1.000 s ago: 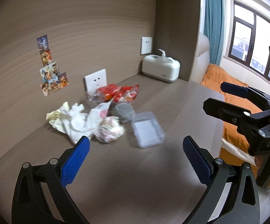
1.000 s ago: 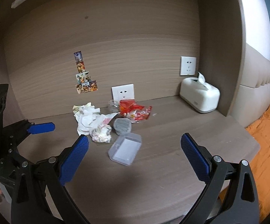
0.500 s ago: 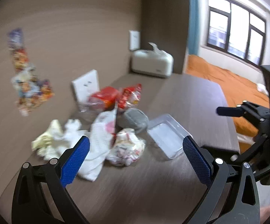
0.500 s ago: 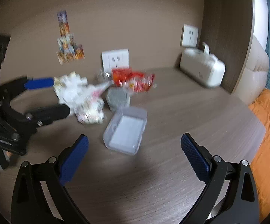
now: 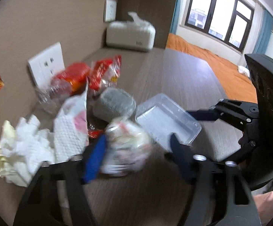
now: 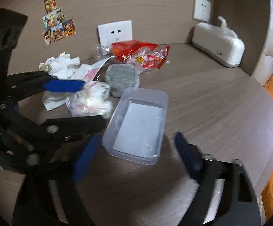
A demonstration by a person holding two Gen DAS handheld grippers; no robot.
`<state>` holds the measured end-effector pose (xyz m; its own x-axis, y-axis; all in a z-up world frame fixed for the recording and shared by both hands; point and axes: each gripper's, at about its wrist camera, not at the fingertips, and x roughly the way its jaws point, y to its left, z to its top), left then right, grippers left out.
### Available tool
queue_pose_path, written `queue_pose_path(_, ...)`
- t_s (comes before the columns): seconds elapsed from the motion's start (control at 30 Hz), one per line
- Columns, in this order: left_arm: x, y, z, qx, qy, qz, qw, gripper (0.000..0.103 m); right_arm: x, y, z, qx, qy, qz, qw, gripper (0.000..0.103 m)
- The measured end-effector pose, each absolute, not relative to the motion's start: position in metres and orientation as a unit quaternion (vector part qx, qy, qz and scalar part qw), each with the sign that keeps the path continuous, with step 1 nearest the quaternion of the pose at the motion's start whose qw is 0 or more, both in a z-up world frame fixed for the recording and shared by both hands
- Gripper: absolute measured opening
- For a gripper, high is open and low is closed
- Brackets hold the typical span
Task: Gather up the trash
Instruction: 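Grasp the crumpled tissue bundle with the left tool while the right tool grasps the clear box, then carry the tissue bundle and clear box to the bin and open both tools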
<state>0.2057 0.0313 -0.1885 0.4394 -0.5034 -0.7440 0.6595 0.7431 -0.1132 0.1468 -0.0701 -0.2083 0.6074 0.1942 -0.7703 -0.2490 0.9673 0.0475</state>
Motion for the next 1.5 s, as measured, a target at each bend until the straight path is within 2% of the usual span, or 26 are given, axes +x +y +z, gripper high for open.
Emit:
queue_pose_path(0.03, 0.208, 0.031, -0.190, 0.100, 0.405, -0.340, 0.843, 0.050, 0.147, -0.071, -0.208, -0.028, 0.425, 0.126, 0.896, 0.063)
queue_pose_path(0.3, 0.199, 0.029, -0.183, 0.092, 0.413, -0.326, 0.845, 0.048, 0.133, -0.105, -0.188, 0.006, 0.403, 0.117, 0.908, 0.063)
queue_pose_path(0.57, 0.167, 0.012, -0.140, 0.073, 0.386, -0.324, 0.861, 0.048, 0.106, -0.140, -0.143, 0.003, 0.362, 0.112, 0.926, 0.063)
queue_pose_path(0.87, 0.131, -0.055, -0.114, 0.063, 0.372, -0.353, 0.856, 0.048, 0.062, -0.196, -0.114, 0.003, 0.340, 0.091, 0.936, 0.063)
queue_pose_path(1.23, 0.086, -0.184, -0.138, 0.092, 0.398, -0.403, 0.819, 0.048, -0.008, -0.305, -0.131, 0.034, 0.363, 0.036, 0.930, 0.063)
queue_pose_path(1.5, 0.062, -0.277, -0.187, 0.119, 0.432, -0.433, 0.782, 0.048, -0.048, -0.377, -0.174, 0.063, 0.404, -0.001, 0.912, 0.063)
